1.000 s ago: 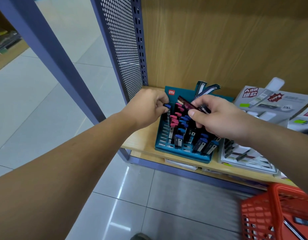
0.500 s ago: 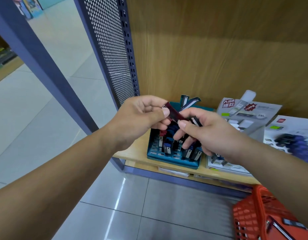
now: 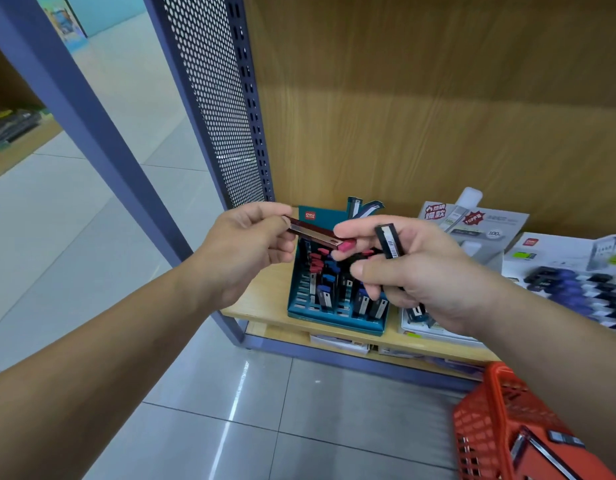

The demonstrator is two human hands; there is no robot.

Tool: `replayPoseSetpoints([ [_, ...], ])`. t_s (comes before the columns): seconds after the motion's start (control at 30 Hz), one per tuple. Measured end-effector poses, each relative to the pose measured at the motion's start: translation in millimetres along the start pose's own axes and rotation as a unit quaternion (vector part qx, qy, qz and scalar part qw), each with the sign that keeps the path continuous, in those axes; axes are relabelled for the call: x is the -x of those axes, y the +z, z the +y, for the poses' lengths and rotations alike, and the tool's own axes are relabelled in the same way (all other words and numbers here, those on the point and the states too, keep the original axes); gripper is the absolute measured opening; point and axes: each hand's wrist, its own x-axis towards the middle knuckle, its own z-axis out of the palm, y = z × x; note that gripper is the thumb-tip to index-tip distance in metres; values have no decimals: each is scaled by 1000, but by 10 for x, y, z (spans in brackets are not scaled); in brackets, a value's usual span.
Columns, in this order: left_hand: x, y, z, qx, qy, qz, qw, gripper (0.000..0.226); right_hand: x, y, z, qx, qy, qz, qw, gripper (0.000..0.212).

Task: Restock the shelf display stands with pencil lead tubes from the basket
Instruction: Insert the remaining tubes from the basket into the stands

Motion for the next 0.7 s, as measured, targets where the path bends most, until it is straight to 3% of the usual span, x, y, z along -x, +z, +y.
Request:
replayPoseSetpoints([
  [0.2, -2, -31, -101, 10, -32, -66, 997, 16, -92, 25, 62, -2, -45, 109, 993, 30],
  [0.3, 1, -62, -119, -40, -18, -83, 996, 15, -167, 1, 48, -6, -32, 163, 986, 21],
  [0.43, 12, -73, -106, -131, 13, -122, 984, 18, -225, -16, -4, -28, -11, 176, 984, 13],
  [0.53, -13, -98, -167, -234, 11, -128, 964, 12, -186, 15, -3, 78, -48, 181, 979, 5],
  [0.63, -80, -215, -307, -362, -18, -90, 928, 22, -224, 96, 71, 215, -96, 157, 959, 12],
  [0.7, -95, -279, -409, -393, -35, -80, 915, 24, -281, 200, 155, 274, -108, 138, 946, 14],
])
